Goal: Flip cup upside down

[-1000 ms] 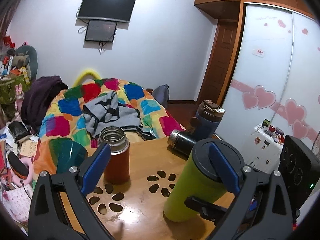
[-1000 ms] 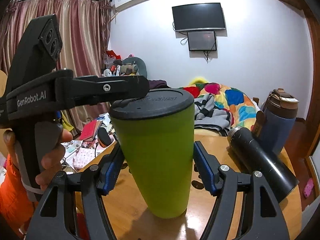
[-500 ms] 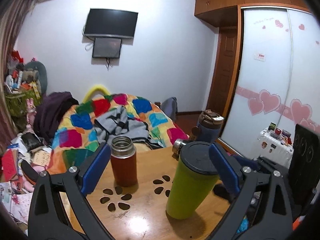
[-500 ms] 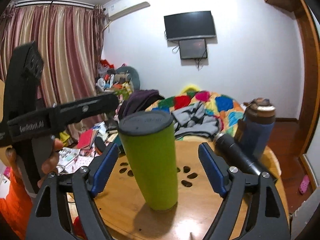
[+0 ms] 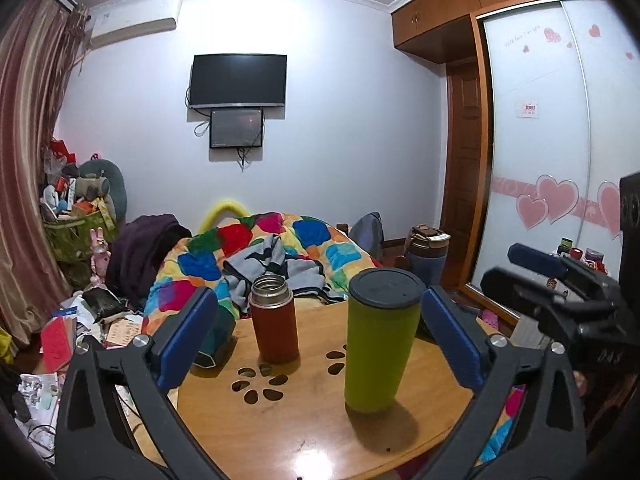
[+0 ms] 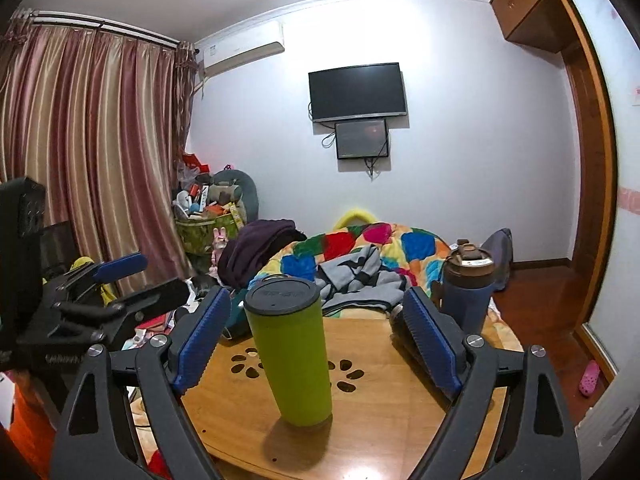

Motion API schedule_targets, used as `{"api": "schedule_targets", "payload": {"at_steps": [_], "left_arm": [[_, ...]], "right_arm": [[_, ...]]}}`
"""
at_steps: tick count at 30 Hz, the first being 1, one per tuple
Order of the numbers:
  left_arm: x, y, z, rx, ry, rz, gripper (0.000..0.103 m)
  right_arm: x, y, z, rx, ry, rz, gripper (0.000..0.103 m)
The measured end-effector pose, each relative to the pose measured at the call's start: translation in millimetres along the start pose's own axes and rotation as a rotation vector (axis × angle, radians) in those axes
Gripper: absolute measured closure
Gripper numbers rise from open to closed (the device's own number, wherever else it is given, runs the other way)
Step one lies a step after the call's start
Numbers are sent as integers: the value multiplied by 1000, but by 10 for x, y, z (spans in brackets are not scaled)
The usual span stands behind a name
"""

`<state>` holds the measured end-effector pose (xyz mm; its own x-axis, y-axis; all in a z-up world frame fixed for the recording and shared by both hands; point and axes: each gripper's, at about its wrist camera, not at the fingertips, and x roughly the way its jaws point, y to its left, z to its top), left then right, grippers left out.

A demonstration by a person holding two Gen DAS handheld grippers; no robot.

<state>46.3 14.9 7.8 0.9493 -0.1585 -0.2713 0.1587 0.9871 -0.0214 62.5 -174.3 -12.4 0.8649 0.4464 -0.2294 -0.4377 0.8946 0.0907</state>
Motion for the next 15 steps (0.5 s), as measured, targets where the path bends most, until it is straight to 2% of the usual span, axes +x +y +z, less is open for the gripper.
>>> {"api": "schedule_targets", "payload": {"at_steps": [1, 3, 15], "left_arm": [[-26, -9, -15, 2, -3, 5, 0], [-76, -29, -47, 4, -6, 14, 0], [-196, -30, -175, -17, -2, 31, 0]], "right_arm": [[-23, 3, 3, 0, -1, -3, 14], [-69, 11, 11, 2, -7, -10, 1], [-234, 115, 34, -7, -40, -26, 0]]}}
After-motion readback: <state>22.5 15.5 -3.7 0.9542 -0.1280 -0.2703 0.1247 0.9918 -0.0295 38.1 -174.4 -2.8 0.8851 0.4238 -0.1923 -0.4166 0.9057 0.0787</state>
